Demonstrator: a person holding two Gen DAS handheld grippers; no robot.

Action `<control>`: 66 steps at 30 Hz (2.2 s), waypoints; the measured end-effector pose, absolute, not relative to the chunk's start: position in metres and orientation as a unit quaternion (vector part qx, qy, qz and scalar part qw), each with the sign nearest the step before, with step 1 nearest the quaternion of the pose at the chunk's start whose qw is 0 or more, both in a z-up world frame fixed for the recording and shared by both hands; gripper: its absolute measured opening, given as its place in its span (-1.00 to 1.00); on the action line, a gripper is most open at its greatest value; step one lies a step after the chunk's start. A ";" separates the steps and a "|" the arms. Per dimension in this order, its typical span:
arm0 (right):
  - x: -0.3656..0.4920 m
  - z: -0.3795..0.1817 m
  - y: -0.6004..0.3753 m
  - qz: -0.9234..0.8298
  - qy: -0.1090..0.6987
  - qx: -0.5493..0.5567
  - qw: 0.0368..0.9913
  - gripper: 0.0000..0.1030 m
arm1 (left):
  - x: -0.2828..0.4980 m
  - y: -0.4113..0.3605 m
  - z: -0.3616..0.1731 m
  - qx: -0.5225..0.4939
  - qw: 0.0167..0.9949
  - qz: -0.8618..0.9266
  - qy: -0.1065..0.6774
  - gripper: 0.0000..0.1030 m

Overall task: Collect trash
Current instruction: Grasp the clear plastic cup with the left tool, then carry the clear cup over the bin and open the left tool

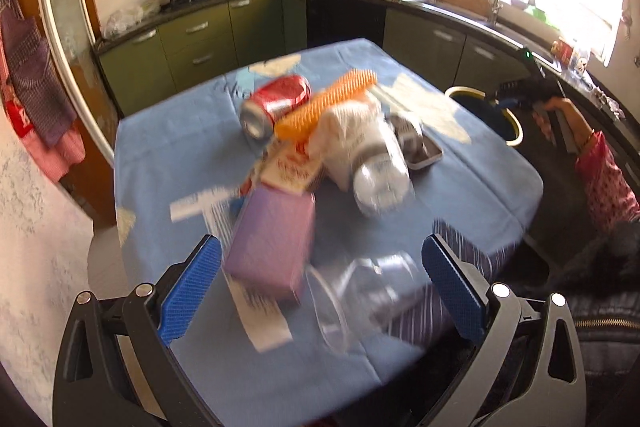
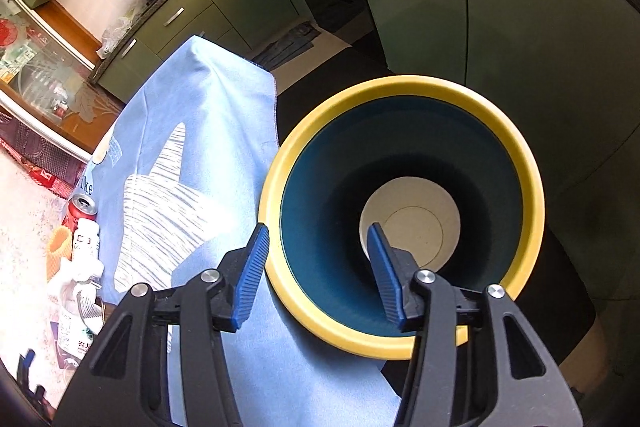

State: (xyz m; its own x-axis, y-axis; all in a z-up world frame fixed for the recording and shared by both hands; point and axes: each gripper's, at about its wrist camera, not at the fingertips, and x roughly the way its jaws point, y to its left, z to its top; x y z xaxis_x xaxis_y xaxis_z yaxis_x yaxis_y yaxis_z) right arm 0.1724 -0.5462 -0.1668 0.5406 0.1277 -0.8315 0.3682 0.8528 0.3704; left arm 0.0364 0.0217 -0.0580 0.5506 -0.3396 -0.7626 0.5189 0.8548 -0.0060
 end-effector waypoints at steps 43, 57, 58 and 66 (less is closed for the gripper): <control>0.129 -0.137 -0.527 -0.082 0.429 0.184 0.881 0.02 | 0.054 -0.111 -0.053 0.076 0.819 -0.422 0.382 -0.87; 0.096 -0.134 -0.563 -0.148 0.380 0.141 0.902 0.02 | 0.153 -0.356 -0.081 0.082 0.774 -0.478 0.408 -0.87; 0.095 -0.136 -0.567 -0.150 0.378 0.145 0.902 0.02 | 0.159 -0.371 -0.087 0.085 0.768 -0.480 0.417 -0.87; 0.081 -0.140 -0.601 -0.173 0.367 0.169 0.898 0.08 | 0.201 -0.472 -0.146 0.114 0.738 -0.458 0.482 -0.86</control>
State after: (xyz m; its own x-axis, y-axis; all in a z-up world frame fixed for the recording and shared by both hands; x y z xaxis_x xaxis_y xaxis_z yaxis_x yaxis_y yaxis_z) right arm 0.0808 -0.6008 -0.1403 0.6709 -0.1868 -0.7176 0.4352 0.8828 0.1771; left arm 0.2012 -0.4716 -0.1457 0.1146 -0.5661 -0.8163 0.7865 0.5537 -0.2736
